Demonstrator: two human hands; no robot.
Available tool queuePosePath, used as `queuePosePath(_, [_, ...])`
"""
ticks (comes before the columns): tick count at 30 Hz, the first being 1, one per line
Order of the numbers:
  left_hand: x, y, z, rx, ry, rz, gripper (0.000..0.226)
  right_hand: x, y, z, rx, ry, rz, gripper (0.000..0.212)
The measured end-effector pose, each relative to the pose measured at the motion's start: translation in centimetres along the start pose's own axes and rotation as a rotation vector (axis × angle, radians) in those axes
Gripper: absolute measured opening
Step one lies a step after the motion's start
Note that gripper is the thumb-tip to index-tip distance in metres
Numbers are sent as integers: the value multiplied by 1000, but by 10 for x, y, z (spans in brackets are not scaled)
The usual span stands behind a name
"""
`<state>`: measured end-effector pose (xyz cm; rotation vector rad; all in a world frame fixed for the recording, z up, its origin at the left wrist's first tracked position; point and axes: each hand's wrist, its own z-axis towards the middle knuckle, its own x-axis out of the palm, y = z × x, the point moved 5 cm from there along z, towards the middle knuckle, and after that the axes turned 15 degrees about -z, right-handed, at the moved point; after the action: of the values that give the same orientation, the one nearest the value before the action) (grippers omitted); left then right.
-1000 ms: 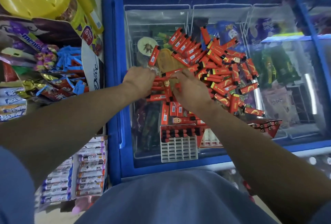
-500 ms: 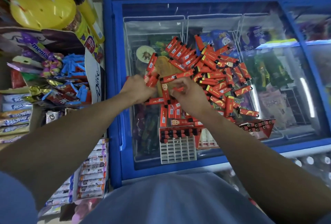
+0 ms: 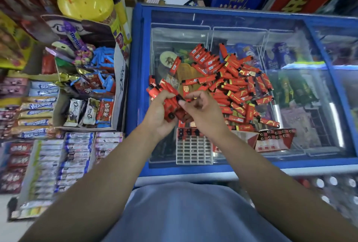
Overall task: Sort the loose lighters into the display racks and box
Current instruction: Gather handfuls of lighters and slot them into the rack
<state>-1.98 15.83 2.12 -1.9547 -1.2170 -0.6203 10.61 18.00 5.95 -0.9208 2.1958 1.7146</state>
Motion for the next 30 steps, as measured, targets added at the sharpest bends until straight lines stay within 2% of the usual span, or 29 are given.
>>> queuePosePath(4, [-9,10,-14,15,-32,27,14,3,-10,-10,23,18,-17,21])
queuePosePath(8, [-21,16,-24,18,-67,87,14,1,-11,-22,-83,-8,-182,21])
queuePosePath(12, [-28,22,-35,2,-91,116,12,4,-7,-37,-309,3,-427,49])
queuePosePath(15, [-29,29,-39,3,-115,135,10,9,-10,-46,-362,2,-518,57])
queuePosePath(19, [-32,33,-44,12,-112,151,17,12,-13,-56,-373,-33,-638,56])
queuePosePath(25, [-35,39,-51,24,-137,132,10,14,-10,-66,-420,-13,-763,55])
queuePosePath(30, [-47,41,-52,50,-218,135,5,1,-13,-71,-339,-6,-613,42])
